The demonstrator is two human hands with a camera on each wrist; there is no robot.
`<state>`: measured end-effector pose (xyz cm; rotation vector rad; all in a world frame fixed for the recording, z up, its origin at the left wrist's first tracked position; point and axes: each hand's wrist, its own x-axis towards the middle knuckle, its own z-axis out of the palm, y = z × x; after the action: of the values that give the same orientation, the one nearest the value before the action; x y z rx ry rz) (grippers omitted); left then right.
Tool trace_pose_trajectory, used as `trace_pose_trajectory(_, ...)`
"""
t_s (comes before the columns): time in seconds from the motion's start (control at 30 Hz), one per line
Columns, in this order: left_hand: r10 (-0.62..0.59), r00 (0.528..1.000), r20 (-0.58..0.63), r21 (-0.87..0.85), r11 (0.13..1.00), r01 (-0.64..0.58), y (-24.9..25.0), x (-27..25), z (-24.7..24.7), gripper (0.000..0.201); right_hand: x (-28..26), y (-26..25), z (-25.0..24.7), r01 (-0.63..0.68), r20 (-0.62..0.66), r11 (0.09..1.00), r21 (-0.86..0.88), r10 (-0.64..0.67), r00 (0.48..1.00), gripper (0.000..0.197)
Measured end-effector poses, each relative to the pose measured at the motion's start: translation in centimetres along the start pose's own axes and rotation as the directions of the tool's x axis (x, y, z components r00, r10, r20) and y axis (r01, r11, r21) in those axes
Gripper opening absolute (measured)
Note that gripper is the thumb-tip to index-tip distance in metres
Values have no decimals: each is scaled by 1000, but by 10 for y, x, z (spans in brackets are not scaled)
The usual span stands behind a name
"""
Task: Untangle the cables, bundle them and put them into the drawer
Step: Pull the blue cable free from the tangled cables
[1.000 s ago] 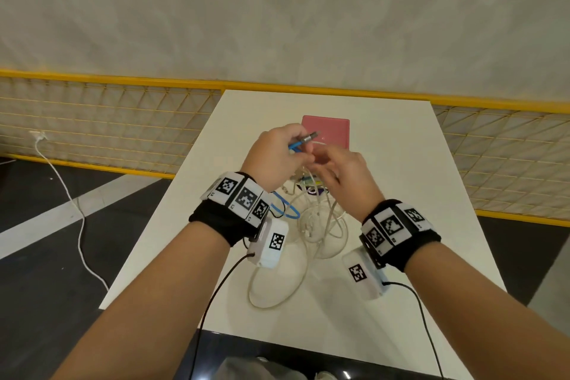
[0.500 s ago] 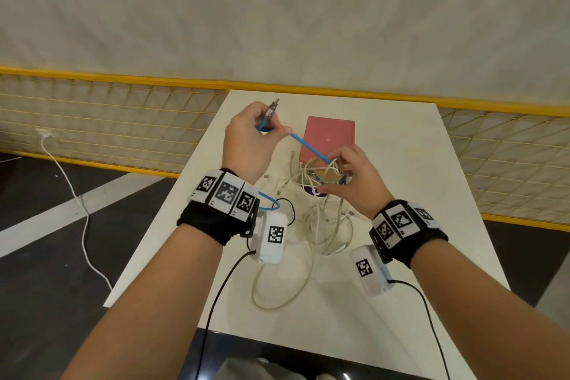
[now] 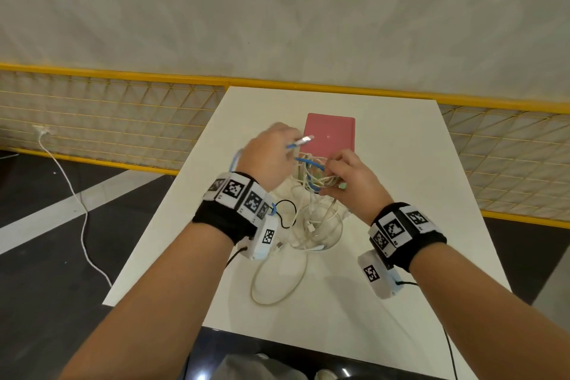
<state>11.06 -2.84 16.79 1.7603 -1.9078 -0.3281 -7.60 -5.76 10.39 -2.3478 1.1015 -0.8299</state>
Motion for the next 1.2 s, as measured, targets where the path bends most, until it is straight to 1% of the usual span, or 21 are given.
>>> trace_pose_trajectory(0.03, 47, 992, 116, -19, 999, -45, 4, -1, 6, 25, 1, -1, 0, 32, 9, 999, -29, -32, 999, 27)
trace_pose_trajectory(0.07, 62, 976, 207, -39, 998, -55, 6, -2, 11, 25, 2, -1, 1, 61, 12, 997, -54, -60, 998, 26)
trace_pose_trajectory(0.1, 47, 963, 266, -49, 998, -35, 6, -1, 15, 26, 2, -2, 0, 85, 11, 994, -71, -84, 996, 24)
trace_pose_trajectory(0.17, 7, 948, 317, -65, 998, 15, 4, 1, 17, 28, -1, -3, -1, 94, 6, 991, -93, -94, 996, 23)
trace_pose_trajectory(0.2, -1, 948, 320, -69, 997, 25, 3, 3, 16, 28, -3, -2, -1, 84, -1, 991, -102, -85, 996, 23)
trace_pose_trajectory(0.3, 19, 963, 270, 25, 999, -26, 4, 8, 15, 22, -8, 1, 1, 12, -60, 1000, -29, -14, 998, 27)
trace_pose_trajectory(0.37, 37, 980, 198, 85, 995, -54, 5, 9, 16, 23, -7, 3, -1, -49, -83, 998, 25, 51, 995, 31)
trace_pose_trajectory(0.43, 32, 995, 97, 65, 997, -39, 4, 9, 17, 25, -6, 5, -6, -48, -80, 999, 2, 48, 996, 29)
trace_pose_trajectory(0.53, -39, 999, -20, 68, 997, 40, 2, 8, 18, 28, -8, 6, -15, 80, -120, 983, -166, -101, 988, 22)
trace_pose_trajectory(0.6, -117, 989, -86, 54, 991, 122, 0, 10, 19, 29, -8, 5, -19, 201, -122, 936, -288, -245, 962, 18)
trace_pose_trajectory(0.67, -187, 974, -125, 28, 981, 192, -3, 12, 19, 29, -5, 3, -23, 312, -81, 898, -312, -352, 932, 17)
trace_pose_trajectory(0.7, -206, 970, -132, 23, 977, 211, -5, 13, 18, 29, -4, 2, -25, 323, -60, 894, -311, -357, 932, 19)
trace_pose_trajectory(0.77, -189, 972, -137, 10, 981, 193, -6, 13, 17, 28, -3, 1, -30, 253, 4, 915, -314, -265, 964, 22)
trace_pose_trajectory(0.83, -79, 991, -109, -31, 997, 76, -4, 13, 16, 25, -4, 0, -34, 141, 86, 946, -291, -121, 989, 22)
trace_pose_trajectory(0.9, 38, 999, -29, -87, 995, -40, 1, 12, 14, 21, -4, -2, -33, 37, 144, 975, -218, -5, 990, 40)
trace_pose_trajectory(0.93, 78, 997, 6, -109, 991, -77, 4, 12, 13, 20, -2, -5, -31, -23, 126, 984, -176, 46, 991, 43)
trace_pose_trajectory(1.0, 129, 991, 25, -135, 983, -125, 10, 13, 12, 19, 5, -10, -25, -123, 28, 985, -125, 128, 991, 33)
trace_pose_trajectory(1.07, 143, 989, -23, -150, 978, -145, 15, 13, 12, 19, 12, -11, -17, -170, -52, 981, -93, 166, 985, 22)
trace_pose_trajectory(1.1, 133, 989, -65, -161, 977, -142, 17, 13, 11, 18, 15, -12, -14, -181, -53, 981, -73, 177, 983, 17)
trace_pose_trajectory(1.17, 93, 983, -157, -189, 974, -122, 17, 13, 7, 17, 16, -10, -13, -183, 1, 980, -73, 184, 983, 16)
trace_pose_trajectory(1.2, 66, 977, -202, -204, 973, -107, 17, 13, 4, 16, 14, -9, -14, -187, 48, 975, -117, 193, 980, 17)
